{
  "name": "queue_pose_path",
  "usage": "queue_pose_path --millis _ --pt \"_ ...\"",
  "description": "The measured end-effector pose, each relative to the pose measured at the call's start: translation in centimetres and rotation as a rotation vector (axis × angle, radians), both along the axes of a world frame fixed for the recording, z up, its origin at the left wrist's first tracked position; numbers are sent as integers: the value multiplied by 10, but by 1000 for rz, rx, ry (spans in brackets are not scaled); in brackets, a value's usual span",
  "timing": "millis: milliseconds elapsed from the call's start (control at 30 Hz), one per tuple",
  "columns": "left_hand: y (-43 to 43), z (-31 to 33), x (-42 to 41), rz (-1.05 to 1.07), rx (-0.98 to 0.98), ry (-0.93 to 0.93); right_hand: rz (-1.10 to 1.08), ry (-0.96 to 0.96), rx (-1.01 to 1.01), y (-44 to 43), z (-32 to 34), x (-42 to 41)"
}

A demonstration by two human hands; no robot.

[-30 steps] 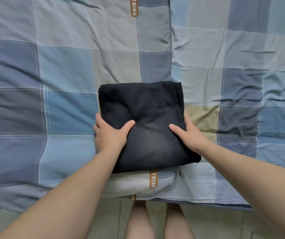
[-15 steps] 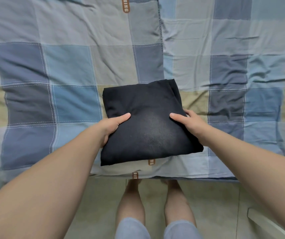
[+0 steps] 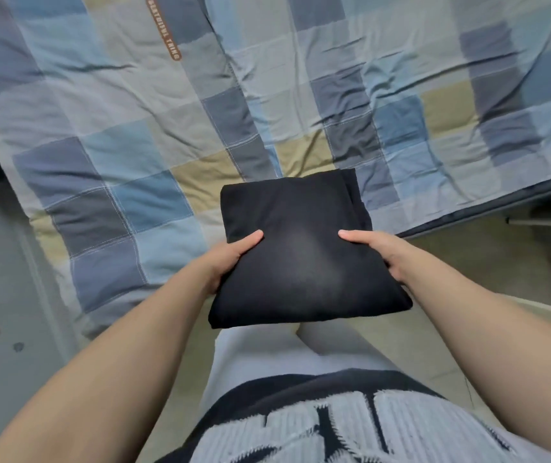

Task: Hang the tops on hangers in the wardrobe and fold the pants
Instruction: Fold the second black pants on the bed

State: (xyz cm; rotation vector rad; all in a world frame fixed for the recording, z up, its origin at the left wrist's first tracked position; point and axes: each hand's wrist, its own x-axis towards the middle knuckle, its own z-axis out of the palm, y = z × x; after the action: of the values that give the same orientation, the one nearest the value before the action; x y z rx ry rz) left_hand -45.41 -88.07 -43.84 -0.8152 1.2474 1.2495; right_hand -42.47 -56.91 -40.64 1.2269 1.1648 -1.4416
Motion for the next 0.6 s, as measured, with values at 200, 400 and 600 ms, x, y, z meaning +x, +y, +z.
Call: queue_pose_path --millis 200,400,600 --pt "53 76 1 -69 -52 354 -255 401 175 30 81 51" --pt "139 138 -11 -190 6 562 -543 616 383 75 155 112" --pt "257 208 9 -372 196 785 -759 742 581 136 211 198"
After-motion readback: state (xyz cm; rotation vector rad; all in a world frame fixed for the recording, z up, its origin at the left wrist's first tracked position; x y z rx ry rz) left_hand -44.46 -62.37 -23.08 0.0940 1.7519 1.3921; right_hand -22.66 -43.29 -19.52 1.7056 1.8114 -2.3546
